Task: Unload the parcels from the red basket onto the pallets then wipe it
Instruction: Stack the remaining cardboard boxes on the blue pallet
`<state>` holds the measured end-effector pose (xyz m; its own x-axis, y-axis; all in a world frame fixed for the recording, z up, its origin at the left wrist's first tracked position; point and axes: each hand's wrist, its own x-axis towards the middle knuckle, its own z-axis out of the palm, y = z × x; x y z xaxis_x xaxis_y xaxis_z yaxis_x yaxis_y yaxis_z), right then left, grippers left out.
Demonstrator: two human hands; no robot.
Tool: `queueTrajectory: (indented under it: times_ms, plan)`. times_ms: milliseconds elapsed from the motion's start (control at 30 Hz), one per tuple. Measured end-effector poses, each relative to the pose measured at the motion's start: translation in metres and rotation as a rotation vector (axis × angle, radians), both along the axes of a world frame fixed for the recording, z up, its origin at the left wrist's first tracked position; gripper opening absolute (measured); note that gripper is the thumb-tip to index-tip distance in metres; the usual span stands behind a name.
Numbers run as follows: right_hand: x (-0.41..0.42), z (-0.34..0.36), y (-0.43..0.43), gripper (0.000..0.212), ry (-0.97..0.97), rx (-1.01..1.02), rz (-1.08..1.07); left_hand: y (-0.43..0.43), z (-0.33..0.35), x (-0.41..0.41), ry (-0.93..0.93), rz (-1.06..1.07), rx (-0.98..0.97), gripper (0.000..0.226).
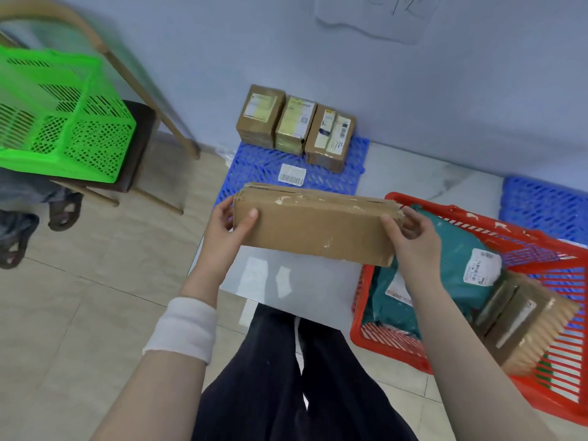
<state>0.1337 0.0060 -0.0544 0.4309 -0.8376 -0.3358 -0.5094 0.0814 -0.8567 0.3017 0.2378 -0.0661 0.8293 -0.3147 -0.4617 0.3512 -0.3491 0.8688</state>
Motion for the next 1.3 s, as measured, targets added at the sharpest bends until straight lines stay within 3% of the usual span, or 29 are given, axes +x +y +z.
queueTrajectory:
  times_ms: [167,233,400,567,667,733,833,1033,1133,1233,1300]
  plan:
    - [0.05,-0.013,0.015,0.037,-0.008,0.054,-0.036,0.007,-0.016,0.051,-0.008,0.029,-0.003,0.024]
    - [0.068,-0.021,0.026,0.03,-0.036,0.07,-0.062,0.004,-0.026,0.076,0.046,0.068,0.001,0.016]
    - [0.105,-0.036,0.053,0.02,-0.095,0.14,-0.213,0.0,-0.044,0.13,0.1,0.153,-0.007,0.027]
    - [0.116,-0.04,0.064,0.043,-0.142,0.256,-0.334,0.003,-0.048,0.162,0.117,0.094,-0.165,0.033]
    - [0.117,-0.035,0.059,0.041,-0.163,0.416,-0.308,0.004,-0.045,0.172,0.093,-0.022,-0.28,0.034]
    - [0.116,-0.032,0.054,0.051,-0.223,0.572,-0.28,0.003,-0.043,0.177,0.082,-0.05,-0.31,0.034]
    - [0.113,-0.033,0.048,0.061,-0.241,0.638,-0.203,0.004,-0.036,0.181,0.078,-0.058,-0.344,0.035]
    - [0.111,-0.023,0.05,0.062,-0.244,0.636,-0.149,-0.007,-0.023,0.185,0.113,-0.031,-0.381,0.033]
    - [0.114,-0.017,0.06,0.07,-0.261,0.532,-0.164,-0.02,-0.017,0.179,0.167,0.072,-0.279,0.043]
    - [0.122,-0.015,0.074,0.063,-0.184,0.25,-0.173,-0.028,-0.013,0.166,0.439,0.25,-0.054,0.074]
    - [0.127,-0.018,0.085,0.064,-0.092,0.071,-0.147,-0.028,-0.008,0.151,0.649,0.224,0.041,0.083]
